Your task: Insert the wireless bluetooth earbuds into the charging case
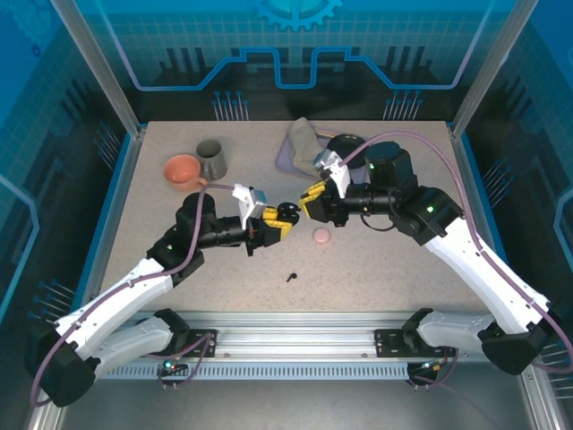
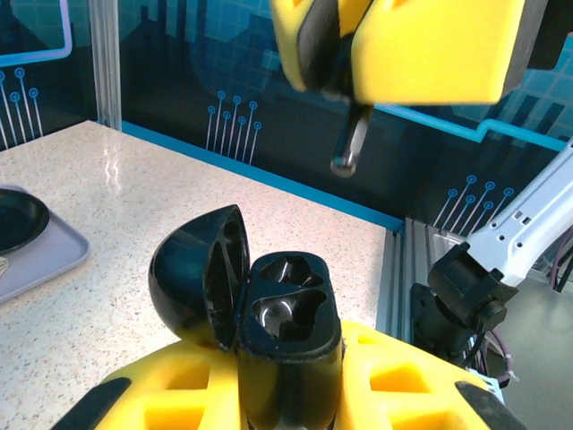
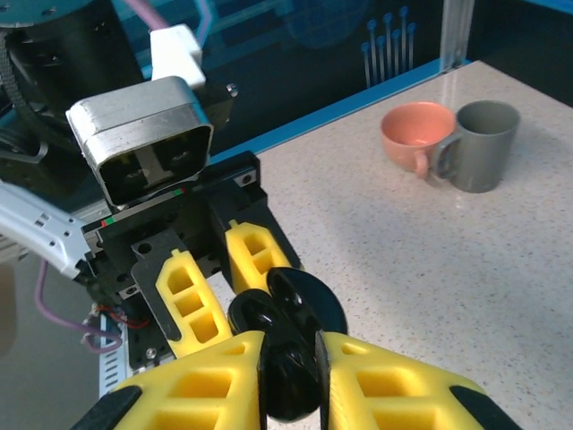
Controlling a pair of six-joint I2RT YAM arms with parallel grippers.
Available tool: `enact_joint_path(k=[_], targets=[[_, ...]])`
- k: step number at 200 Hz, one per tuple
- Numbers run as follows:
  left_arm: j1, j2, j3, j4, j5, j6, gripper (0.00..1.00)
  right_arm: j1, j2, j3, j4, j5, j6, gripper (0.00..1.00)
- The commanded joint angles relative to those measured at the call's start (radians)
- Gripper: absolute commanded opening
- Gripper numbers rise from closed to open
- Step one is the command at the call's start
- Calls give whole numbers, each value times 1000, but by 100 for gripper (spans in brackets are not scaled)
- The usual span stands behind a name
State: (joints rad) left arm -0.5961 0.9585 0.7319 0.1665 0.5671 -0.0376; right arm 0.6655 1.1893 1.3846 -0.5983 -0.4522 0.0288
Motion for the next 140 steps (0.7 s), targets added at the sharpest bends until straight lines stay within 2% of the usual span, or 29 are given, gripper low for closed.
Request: enact_joint_path(k=[1, 65, 140], targets=[[-7, -7, 27, 48, 41, 55, 0, 34, 36, 61, -58, -28, -55, 22], [-8, -24, 15, 51, 54, 125, 0, 57, 81, 123, -132, -26, -124, 22], [-8, -24, 29, 30, 66, 146, 0, 80, 118, 156, -168, 7, -163, 22]])
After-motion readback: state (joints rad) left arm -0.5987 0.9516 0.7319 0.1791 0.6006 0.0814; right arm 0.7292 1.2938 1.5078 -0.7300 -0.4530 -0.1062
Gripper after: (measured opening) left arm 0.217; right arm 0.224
